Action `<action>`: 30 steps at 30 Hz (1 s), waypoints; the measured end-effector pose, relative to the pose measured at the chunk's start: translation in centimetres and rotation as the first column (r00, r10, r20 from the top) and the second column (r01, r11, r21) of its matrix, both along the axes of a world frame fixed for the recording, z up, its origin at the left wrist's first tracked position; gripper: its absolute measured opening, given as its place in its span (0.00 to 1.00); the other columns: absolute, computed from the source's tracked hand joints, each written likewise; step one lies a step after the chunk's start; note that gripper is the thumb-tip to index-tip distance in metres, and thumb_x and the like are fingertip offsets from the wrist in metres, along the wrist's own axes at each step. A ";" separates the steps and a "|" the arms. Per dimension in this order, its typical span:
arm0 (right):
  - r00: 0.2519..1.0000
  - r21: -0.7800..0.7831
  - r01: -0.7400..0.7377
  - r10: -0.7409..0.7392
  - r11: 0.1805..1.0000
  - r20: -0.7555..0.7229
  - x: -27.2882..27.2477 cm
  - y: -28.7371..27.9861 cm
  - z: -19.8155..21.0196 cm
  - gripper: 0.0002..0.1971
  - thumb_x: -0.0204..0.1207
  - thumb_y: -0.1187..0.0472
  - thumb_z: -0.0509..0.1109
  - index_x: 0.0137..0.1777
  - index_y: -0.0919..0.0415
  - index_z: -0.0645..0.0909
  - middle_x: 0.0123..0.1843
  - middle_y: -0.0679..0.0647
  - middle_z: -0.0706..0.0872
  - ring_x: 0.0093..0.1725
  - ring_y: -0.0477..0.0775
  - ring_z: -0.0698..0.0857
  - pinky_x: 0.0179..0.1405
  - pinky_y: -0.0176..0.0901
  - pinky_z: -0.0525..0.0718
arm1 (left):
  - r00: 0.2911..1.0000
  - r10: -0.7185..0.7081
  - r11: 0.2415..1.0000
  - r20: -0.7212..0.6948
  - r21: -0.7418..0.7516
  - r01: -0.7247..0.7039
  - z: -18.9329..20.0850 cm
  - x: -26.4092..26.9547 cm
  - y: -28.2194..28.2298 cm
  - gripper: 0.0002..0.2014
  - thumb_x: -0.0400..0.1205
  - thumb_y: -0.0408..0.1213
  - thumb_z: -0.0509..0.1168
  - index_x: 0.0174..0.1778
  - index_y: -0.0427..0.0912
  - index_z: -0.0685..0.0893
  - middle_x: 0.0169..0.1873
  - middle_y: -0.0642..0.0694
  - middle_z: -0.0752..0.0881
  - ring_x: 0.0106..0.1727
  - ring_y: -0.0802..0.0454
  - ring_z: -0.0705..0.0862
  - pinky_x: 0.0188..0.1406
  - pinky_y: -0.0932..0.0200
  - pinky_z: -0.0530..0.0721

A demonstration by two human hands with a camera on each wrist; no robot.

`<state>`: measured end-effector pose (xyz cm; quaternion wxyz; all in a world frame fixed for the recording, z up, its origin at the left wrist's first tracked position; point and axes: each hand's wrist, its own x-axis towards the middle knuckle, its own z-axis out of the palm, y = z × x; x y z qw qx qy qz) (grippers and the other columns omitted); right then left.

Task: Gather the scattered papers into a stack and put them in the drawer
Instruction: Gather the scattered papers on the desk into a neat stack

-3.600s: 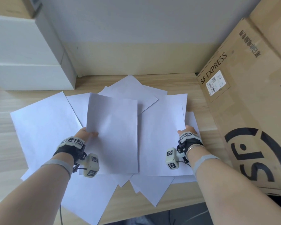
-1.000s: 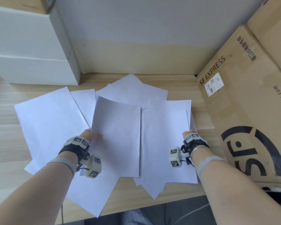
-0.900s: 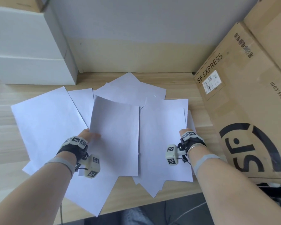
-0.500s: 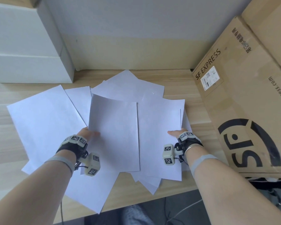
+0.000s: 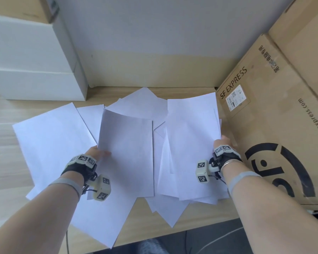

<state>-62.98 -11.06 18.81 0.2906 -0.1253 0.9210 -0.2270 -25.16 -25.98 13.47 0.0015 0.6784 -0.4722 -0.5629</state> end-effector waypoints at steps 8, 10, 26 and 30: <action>0.982 0.001 -0.187 0.187 0.982 -0.014 2.8 -3.7 -0.3 0.16 0.80 0.70 0.56 0.65 0.70 0.77 0.52 0.65 0.83 0.46 0.61 0.79 0.43 0.39 0.71 | 1.000 -0.024 1.000 0.013 0.005 0.024 0.4 -0.4 -0.2 0.21 0.78 0.30 0.68 0.67 0.29 0.78 0.60 0.29 0.84 0.53 0.38 0.82 0.60 0.49 0.78; 0.970 0.016 -0.243 0.243 0.970 0.018 4.6 -4.5 -0.8 0.16 0.81 0.67 0.56 0.65 0.66 0.78 0.56 0.66 0.84 0.46 0.60 0.79 0.43 0.39 0.70 | 1.000 -0.020 1.000 0.005 0.007 0.020 0.6 -0.4 -0.1 0.21 0.78 0.30 0.68 0.67 0.30 0.78 0.63 0.30 0.83 0.54 0.39 0.82 0.61 0.49 0.78; 0.839 0.044 -0.529 0.515 0.847 0.177 16.1 -9.0 -3.3 0.21 0.82 0.70 0.52 0.75 0.60 0.63 0.69 0.64 0.78 0.60 0.61 0.81 0.62 0.45 0.77 | 0.994 0.060 0.998 -0.095 0.035 -0.056 0.9 -1.1 0.9 0.23 0.79 0.36 0.69 0.69 0.31 0.77 0.67 0.35 0.81 0.66 0.37 0.81 0.71 0.48 0.75; 0.799 0.130 -0.598 0.576 0.791 0.174 16.4 -9.3 -3.3 0.18 0.81 0.65 0.53 0.70 0.61 0.68 0.67 0.62 0.79 0.63 0.63 0.81 0.61 0.46 0.76 | 0.981 0.109 0.993 -0.162 0.057 -0.101 0.8 -1.1 1.0 0.20 0.78 0.25 0.68 0.66 0.28 0.78 0.54 0.36 0.83 0.53 0.42 0.81 0.64 0.46 0.79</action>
